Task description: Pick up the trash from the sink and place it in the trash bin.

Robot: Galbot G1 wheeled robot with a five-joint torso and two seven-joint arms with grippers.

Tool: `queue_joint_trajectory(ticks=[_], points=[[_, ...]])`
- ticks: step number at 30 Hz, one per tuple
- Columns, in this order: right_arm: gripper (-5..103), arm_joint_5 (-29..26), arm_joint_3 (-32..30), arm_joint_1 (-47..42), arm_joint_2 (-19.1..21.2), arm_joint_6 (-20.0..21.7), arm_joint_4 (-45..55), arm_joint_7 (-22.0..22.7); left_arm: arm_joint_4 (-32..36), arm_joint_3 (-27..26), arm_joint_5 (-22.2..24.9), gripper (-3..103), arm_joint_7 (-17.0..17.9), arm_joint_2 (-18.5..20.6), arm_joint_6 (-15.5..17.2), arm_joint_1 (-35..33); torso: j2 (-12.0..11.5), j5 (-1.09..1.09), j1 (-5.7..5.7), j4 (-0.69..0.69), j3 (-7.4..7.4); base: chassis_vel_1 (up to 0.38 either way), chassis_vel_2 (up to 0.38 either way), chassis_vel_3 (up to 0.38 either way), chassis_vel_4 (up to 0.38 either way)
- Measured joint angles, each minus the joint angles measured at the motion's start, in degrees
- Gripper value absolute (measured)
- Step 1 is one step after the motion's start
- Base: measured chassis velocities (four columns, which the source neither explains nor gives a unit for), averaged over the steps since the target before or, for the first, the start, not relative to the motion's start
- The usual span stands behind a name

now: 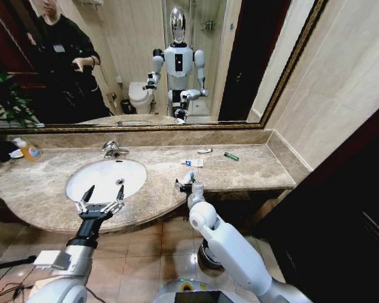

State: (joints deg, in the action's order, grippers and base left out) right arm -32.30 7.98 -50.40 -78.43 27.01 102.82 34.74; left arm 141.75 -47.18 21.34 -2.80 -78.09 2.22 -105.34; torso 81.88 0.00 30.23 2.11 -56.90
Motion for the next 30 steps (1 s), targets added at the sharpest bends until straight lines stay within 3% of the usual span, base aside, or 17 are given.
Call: queue_joint_trajectory(ticks=[5, 22, 28, 30], points=[[63, 1.6, 0.0, -0.2, 0.1, -0.3, -0.8, -0.5, 0.0, 0.0, 0.0, 100, 0.0, 0.0, 0.0, 0.0, 0.0, 0.00, 0.00, 0.00, 0.00, 0.000, 0.000, 0.000, 0.000], [59, 3.6, 0.5, -0.5, -0.8, -1.2, -2.6, -1.4, 0.0, 0.0, 0.0, 100, 0.0, 0.0, 0.0, 0.0, 0.0, 0.00, 0.00, 0.00, 0.00, 0.000, 0.000, 0.000, 0.000], [44, 3.9, 0.4, -0.4, -0.7, -1.7, -2.8, -2.3, 0.0, 0.0, 0.0, 100, 0.0, 0.0, 0.0, 0.0, 0.0, 0.00, 0.00, 0.00, 0.00, 0.000, 0.000, 0.000, 0.000], [35, 4.0, 0.3, -0.5, -0.7, -1.8, -2.8, -2.7, 0.0, 0.0, 0.0, 100, 0.0, 0.0, 0.0, 0.0, 0.0, 0.00, 0.00, 0.00, 0.00, 0.000, 0.000, 0.000, 0.000]])
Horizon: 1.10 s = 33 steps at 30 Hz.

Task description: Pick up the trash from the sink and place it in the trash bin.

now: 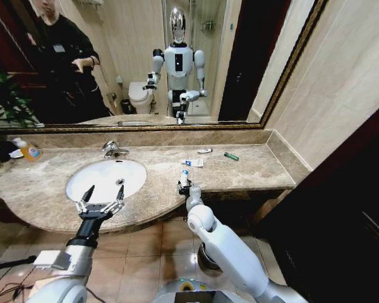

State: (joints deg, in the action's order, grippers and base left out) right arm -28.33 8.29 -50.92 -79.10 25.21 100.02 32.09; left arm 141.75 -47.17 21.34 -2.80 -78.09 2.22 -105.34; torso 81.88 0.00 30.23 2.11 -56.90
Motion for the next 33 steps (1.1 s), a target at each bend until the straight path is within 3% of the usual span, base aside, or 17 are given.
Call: queue_joint_trajectory(ticks=[2, 5, 18, 25, 27, 33], points=[[35, 0.1, 0.0, -0.1, 0.0, -0.1, 0.0, -0.2, 0.0, 0.0, 0.0, 100, 0.0, 0.0, 0.0, 0.0, 0.0, 0.00, 0.00, 0.00, 0.00, 0.000, 0.000, 0.000, 0.000], [24, 0.4, -0.1, -0.2, 0.0, -0.6, -0.2, -0.6, 0.0, 0.0, 0.0, 100, 0.0, 0.0, 0.0, 0.0, 0.0, 0.00, 0.00, 0.00, 0.00, 0.000, 0.000, 0.000, 0.000], [24, 0.4, -1.7, -1.3, 2.4, -1.3, 5.6, -0.9, 0.0, 0.0, 0.0, 100, 0.0, 0.0, 0.0, 0.0, 0.0, -0.01, 0.00, 0.00, 0.00, 0.000, 0.000, 0.000, 0.000], [24, -1.7, -5.9, -4.4, 8.0, -1.4, 13.3, -2.3, 0.0, 0.0, 0.0, 100, 0.0, 0.0, 0.0, 0.0, 0.0, -0.01, 0.00, 0.00, 0.00, 0.000, 0.000, 0.000, 0.000], [24, -3.7, -8.1, -8.0, 12.1, -1.6, 17.8, -3.2, 0.0, 0.0, 0.0, 100, 0.0, 0.0, 0.0, 0.0, 0.0, -0.02, 0.00, 0.01, 0.00, 0.000, 0.000, 0.000, 0.000], [24, -6.1, -14.4, -17.7, 18.2, -1.8, 25.9, -6.8, 0.0, 0.0, 0.0, 100, 0.0, 0.0, 0.0, 0.0, 0.0, -0.01, 0.00, 0.00, 0.00, 0.000, 0.000, 0.000, 0.000]])
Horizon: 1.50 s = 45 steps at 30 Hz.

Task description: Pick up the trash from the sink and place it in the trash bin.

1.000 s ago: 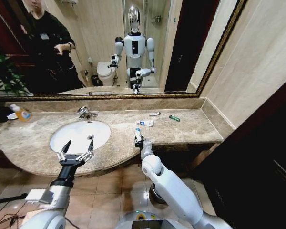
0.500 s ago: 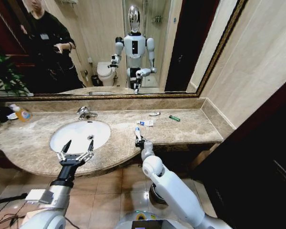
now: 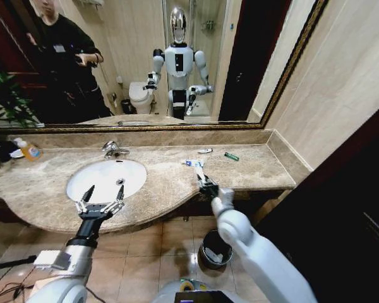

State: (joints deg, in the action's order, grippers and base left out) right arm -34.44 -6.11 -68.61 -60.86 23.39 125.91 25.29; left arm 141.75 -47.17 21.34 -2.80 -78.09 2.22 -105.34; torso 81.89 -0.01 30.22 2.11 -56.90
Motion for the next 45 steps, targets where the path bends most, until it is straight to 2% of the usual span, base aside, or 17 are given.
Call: queue_joint_trajectory(ticks=[5, 8, 12, 17, 20, 21, 23, 27, 30, 32, 33, 38, 45], points=[[24, -0.5, -5.0, -7.5, 2.7, -1.7, 3.1, -4.3, 0.0, 0.0, 0.0, 100, 0.0, 0.0, 0.0, 0.0, 0.0, -0.01, 0.00, 0.00, 0.00, 0.000, 0.000, 0.000, 0.000], [24, -0.6, -10.9, -16.3, 4.6, -3.7, 5.0, -9.8, 0.0, 0.0, 0.0, 100, 0.0, 0.0, 0.0, 0.0, 0.0, 0.01, 0.00, -0.01, 0.00, 0.000, 0.000, 0.000, 0.000], [24, 1.2, -12.4, -20.5, 4.4, -6.2, 4.0, -10.6, 0.0, 0.0, 0.0, 100, 0.0, 0.0, 0.0, 0.0, 0.0, 0.01, 0.00, 0.00, 0.00, 0.000, 0.000, 0.000, 0.000], [24, 5.8, -11.9, -24.2, 1.2, -10.6, -5.3, -13.2, 0.0, 0.0, 0.0, 100, 0.0, 0.0, 0.0, 0.0, 0.0, 0.00, 0.00, 0.00, 0.00, 0.000, 0.000, 0.000, 0.000], [24, 8.8, -12.0, -24.1, -0.4, -14.2, -13.1, -18.8, 0.0, 0.0, 0.0, 100, 0.0, 0.0, 0.0, 0.0, 0.0, 0.00, 0.00, 0.00, 0.00, 0.000, 0.000, 0.000, 0.000], [24, 8.8, -12.0, -24.1, -0.4, -14.2, -13.1, -18.8, 0.0, 0.0, 0.0, 100, 0.0, 0.0, 0.0, 0.0, 0.0, 0.00, 0.00, 0.00, 0.00, 0.000, 0.000, 0.000, 0.000], [24, 12.2, -12.2, -23.3, -1.7, -17.0, -20.3, -23.6, 0.0, 0.0, 0.0, 100, 0.0, 0.0, 0.0, 0.0, 0.0, 0.00, 0.00, 0.00, 0.00, 0.000, 0.000, 0.000, 0.000], [24, 15.4, -11.7, -21.3, -4.8, -19.2, -28.1, -26.1, 0.0, 0.0, 0.0, 100, 0.0, 0.0, 0.0, 0.0, 0.0, 0.01, 0.00, 0.00, 0.00, 0.000, 0.000, 0.000, 0.000], [24, 16.9, -11.6, -20.0, -6.4, -20.1, -31.3, -26.7, 0.0, 0.0, 0.0, 100, 0.0, 0.0, 0.0, 0.0, 0.0, 0.01, 0.00, 0.00, 0.00, 0.000, 0.000, 0.000, 0.000], [24, 20.0, -11.4, -16.8, -10.5, -22.2, -39.6, -28.3, 0.0, 0.0, 0.0, 100, 0.0, 0.0, 0.0, 0.0, 0.0, 0.01, 0.00, 0.00, 0.00, 0.000, 0.000, 0.000, 0.000], [24, 20.0, -11.4, -16.8, -10.5, -22.2, -39.6, -28.3, 0.0, 0.0, 0.0, 100, 0.0, 0.0, 0.0, 0.0, 0.0, 0.01, 0.00, 0.00, 0.00, 0.000, 0.000, 0.000, 0.000], [24, 25.0, -12.1, -12.4, -15.7, -25.2, -51.9, -30.0, 0.0, 0.0, 0.0, 100, 0.0, 0.0, 0.0, 0.0, 0.0, 0.02, 0.00, 0.00, -0.01, 0.000, 0.000, 0.000, 0.000], [24, 27.8, -13.5, -6.5, -20.2, -28.8, -64.6, -27.9, 0.0, 0.0, 0.0, 100, 0.0, 0.0, 0.0, 0.0, 0.0, 0.01, 0.01, 0.01, -0.01, 0.000, 0.000, 0.000, 0.000]])
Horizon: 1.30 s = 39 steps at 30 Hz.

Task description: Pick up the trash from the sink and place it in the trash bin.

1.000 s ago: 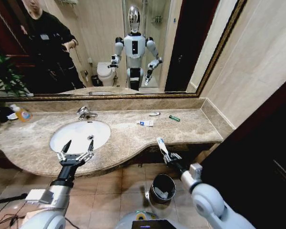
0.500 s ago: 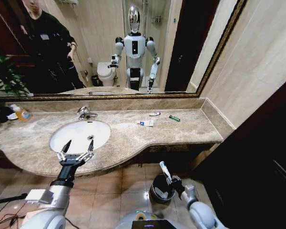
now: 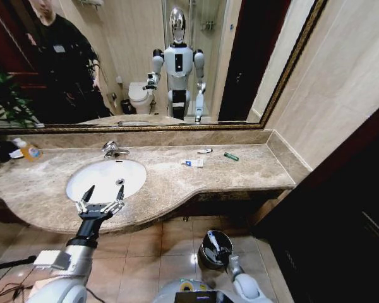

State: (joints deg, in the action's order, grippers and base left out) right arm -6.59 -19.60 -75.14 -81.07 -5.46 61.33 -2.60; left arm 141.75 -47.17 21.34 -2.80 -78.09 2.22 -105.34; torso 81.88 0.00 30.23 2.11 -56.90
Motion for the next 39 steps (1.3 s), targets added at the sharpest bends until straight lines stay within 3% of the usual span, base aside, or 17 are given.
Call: queue_joint_trajectory(ticks=[20, 21, 23, 27, 29, 31, 35, 38, 39], points=[[20, 2.5, 0.1, 5.1, -0.5, -2.4, -10.9, 5.0, 0.0, 0.0, 0.0, 100, 0.0, 0.0, 0.0, 0.0, 0.0, 0.01, 0.00, 0.00, 0.00, 0.000, 0.000, 0.000, 0.000], [30, 2.7, 0.1, 5.0, -0.3, -3.1, -11.0, 5.1, 0.0, 0.0, 0.0, 100, 0.0, 0.0, 0.0, 0.0, 0.0, 0.01, 0.00, 0.00, 0.00, 0.000, 0.000, 0.000, 0.000], [30, 2.8, 0.1, 4.9, -0.2, -3.2, -11.0, 5.3, 0.0, 0.0, 0.0, 100, 0.0, 0.0, 0.0, 0.0, 0.0, 0.00, 0.00, 0.00, 0.00, 0.000, 0.000, 0.000, 0.000], [52, 2.9, 0.1, 4.5, -0.2, -3.5, -10.6, 6.2, 0.0, 0.0, 0.0, 100, 0.0, 0.0, 0.0, 0.0, 0.0, 0.00, 0.00, 0.00, 0.00, 0.000, 0.000, 0.000, 0.000], [52, 2.9, 0.1, 4.3, -0.2, -3.5, -10.4, 6.4, 0.0, 0.0, 0.0, 100, 0.0, 0.0, 0.0, 0.0, 0.0, 0.00, 0.00, 0.00, 0.00, 0.000, 0.000, 0.000, 0.000], [63, 3.0, 0.1, 3.8, -0.2, -3.5, -9.4, 6.7, 0.0, 0.0, 0.0, 100, 0.0, 0.0, 0.0, 0.0, 0.0, 0.00, 0.00, 0.00, 0.00, 0.000, 0.000, 0.000, 0.000], [74, 3.0, 0.1, 3.3, -0.1, -3.3, -8.1, 7.0, 0.0, 0.0, 0.0, 100, 0.0, 0.0, 0.0, 0.0, 0.0, 0.00, 0.00, 0.00, 0.00, 0.000, 0.000, 0.000, 0.000], [89, 3.0, 0.1, 2.7, 0.1, -3.0, -6.8, 7.4, 0.0, 0.0, 0.0, 100, 0.0, 0.0, 0.0, 0.0, 0.0, 0.00, 0.00, 0.00, 0.00, 0.000, 0.000, 0.000, 0.000], [89, 3.0, 0.1, 2.7, 0.1, -3.0, -6.8, 7.4, 0.0, 0.0, 0.0, 100, 0.0, 0.0, 0.0, 0.0, 0.0, 0.00, 0.00, 0.00, 0.00, 0.000, 0.000, 0.000, 0.000]])
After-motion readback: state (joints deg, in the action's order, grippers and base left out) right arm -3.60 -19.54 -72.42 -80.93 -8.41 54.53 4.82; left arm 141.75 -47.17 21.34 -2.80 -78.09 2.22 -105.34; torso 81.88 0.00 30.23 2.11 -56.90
